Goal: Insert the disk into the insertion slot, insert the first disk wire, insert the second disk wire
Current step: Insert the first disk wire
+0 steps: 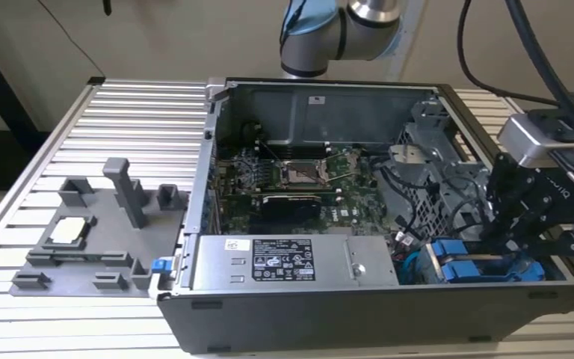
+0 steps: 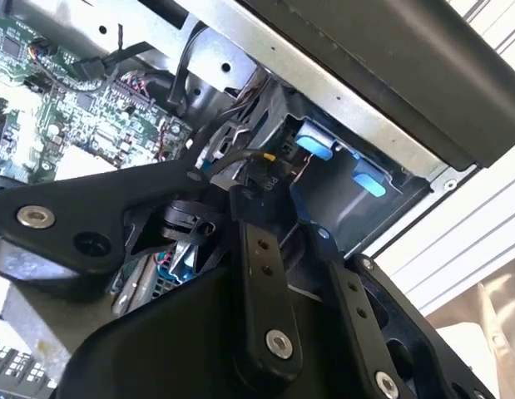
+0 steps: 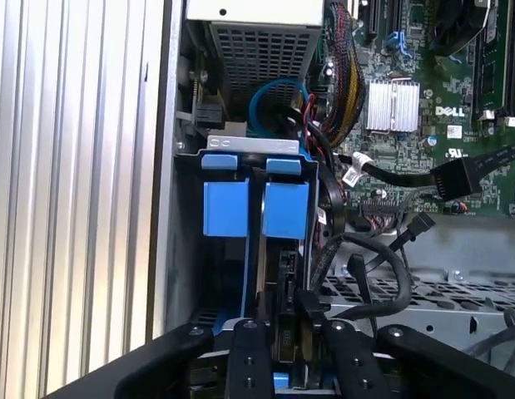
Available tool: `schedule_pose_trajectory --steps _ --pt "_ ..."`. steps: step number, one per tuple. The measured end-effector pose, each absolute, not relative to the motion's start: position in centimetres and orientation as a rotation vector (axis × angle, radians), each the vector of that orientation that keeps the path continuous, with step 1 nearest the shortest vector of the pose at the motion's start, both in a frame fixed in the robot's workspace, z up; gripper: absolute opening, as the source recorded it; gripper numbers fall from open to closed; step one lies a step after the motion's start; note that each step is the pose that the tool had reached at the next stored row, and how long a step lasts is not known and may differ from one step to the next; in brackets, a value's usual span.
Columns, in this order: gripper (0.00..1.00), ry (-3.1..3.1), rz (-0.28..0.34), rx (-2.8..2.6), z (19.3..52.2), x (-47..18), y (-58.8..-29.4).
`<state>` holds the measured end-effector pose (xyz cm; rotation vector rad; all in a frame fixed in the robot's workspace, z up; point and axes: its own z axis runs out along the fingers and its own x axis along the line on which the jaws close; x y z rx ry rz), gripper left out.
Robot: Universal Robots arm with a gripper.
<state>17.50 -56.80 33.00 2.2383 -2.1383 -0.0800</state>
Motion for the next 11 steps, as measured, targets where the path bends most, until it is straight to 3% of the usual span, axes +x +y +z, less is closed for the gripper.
schedule_pose_trajectory --steps 11 --pt "0.26 -2.137 -0.077 2.237 38.2 17.5 -56.8"
